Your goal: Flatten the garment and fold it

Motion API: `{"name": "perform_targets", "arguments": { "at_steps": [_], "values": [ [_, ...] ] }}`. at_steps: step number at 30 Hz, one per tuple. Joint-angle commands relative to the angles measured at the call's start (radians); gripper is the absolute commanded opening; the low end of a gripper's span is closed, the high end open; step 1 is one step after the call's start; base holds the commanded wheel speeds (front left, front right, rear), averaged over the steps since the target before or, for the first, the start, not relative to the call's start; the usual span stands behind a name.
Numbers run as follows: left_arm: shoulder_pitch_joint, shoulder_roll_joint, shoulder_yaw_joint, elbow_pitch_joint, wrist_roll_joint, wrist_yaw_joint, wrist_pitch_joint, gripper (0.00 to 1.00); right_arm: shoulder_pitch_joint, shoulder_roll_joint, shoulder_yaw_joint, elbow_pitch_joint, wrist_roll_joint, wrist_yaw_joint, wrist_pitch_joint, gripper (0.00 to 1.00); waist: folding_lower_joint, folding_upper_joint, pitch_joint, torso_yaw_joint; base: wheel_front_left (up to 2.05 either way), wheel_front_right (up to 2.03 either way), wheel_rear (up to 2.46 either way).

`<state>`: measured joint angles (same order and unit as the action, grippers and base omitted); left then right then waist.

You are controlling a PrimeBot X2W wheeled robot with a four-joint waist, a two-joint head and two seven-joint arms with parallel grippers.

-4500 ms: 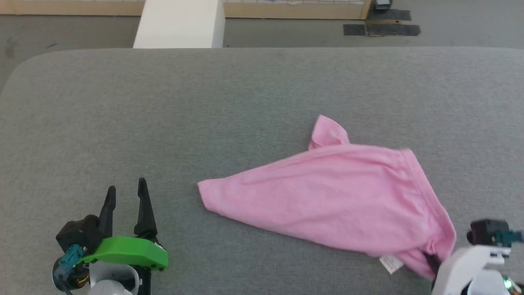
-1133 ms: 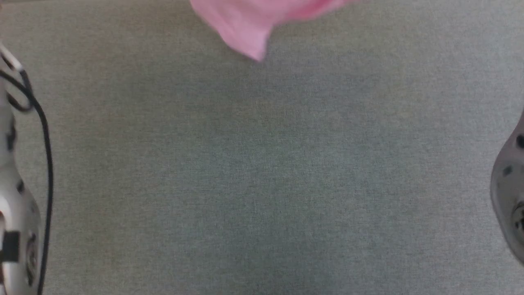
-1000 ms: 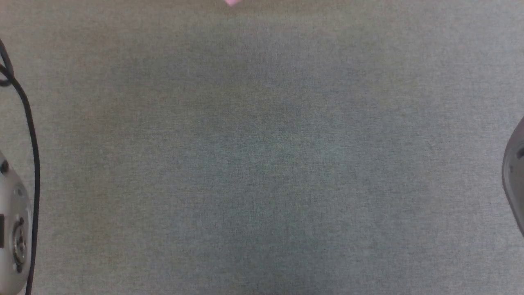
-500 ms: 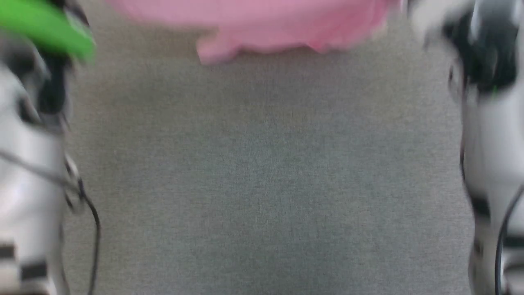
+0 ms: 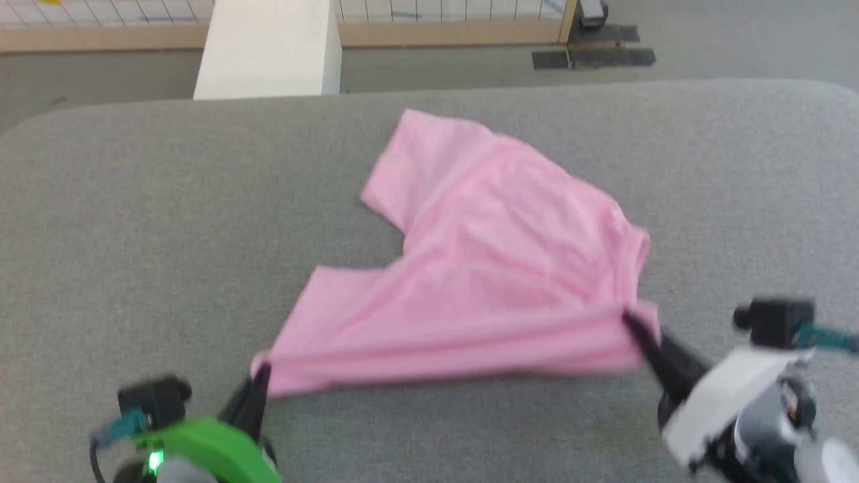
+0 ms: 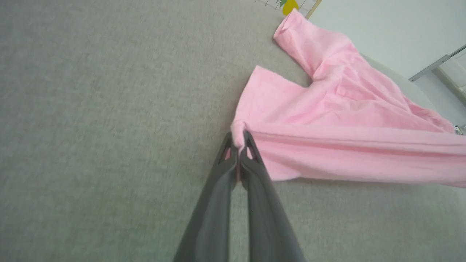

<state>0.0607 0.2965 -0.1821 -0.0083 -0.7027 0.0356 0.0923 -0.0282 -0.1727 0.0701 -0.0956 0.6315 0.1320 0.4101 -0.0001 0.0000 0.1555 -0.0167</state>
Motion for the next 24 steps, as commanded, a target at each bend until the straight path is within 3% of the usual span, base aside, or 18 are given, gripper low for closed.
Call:
{"name": "perform_targets", "arguments": {
  "at_steps": [1, 2, 6, 11, 16, 17, 24],
  "values": [
    [0.043, 0.014, -0.001, -0.009, 0.014, 0.016, 0.014, 0.0, 0.047, 0.002, 0.005, -0.015, -0.003, -0.001, 0.015, 0.0, 0.0001, 0.0, -0.036, 0.003, 0.0, 0.0, 0.0],
    [0.145, 0.037, -0.013, -0.03, 0.033, 0.067, 0.064, 0.0, 0.164, -0.012, 0.023, -0.032, -0.026, -0.001, 0.066, 0.0, 0.0001, 0.0, -0.045, 0.003, 0.0, 0.0, 0.0],
    [0.246, 0.062, -0.01, -0.063, 0.039, 0.139, 0.142, 0.0, 0.265, -0.01, 0.029, -0.044, -0.037, -0.001, 0.146, 0.0, 0.0001, 0.0, -0.052, 0.005, 0.0, 0.0, 0.0],
    [0.259, 0.072, 0.016, -0.173, 0.031, 0.174, 0.16, 0.0, 0.29, 0.023, -0.008, -0.105, -0.043, -0.001, 0.19, 0.0, 0.0001, 0.0, -0.047, 0.0, 0.0, 0.0, 0.0],
    [0.075, 0.105, -0.002, -0.246, 0.064, 0.146, 0.195, 0.0, 0.21, 0.043, -0.045, -0.156, -0.065, -0.001, 0.231, 0.0, 0.0001, 0.0, -0.014, -0.016, 0.0, 0.0, 0.0],
    [-0.078, 0.118, -0.017, -0.211, 0.058, 0.114, 0.244, 0.0, 0.138, 0.054, -0.063, -0.165, -0.076, -0.001, 0.265, 0.0, 0.0001, 0.0, 0.023, -0.038, 0.0, 0.0, 0.0],
    [-0.454, 0.133, -0.084, 0.004, 0.063, 0.024, 0.375, 0.0, -0.058, 0.082, -0.082, -0.133, -0.116, -0.001, 0.296, 0.0, 0.0001, 0.0, 0.148, -0.117, 0.0, 0.0, 0.0]
  ]
}}
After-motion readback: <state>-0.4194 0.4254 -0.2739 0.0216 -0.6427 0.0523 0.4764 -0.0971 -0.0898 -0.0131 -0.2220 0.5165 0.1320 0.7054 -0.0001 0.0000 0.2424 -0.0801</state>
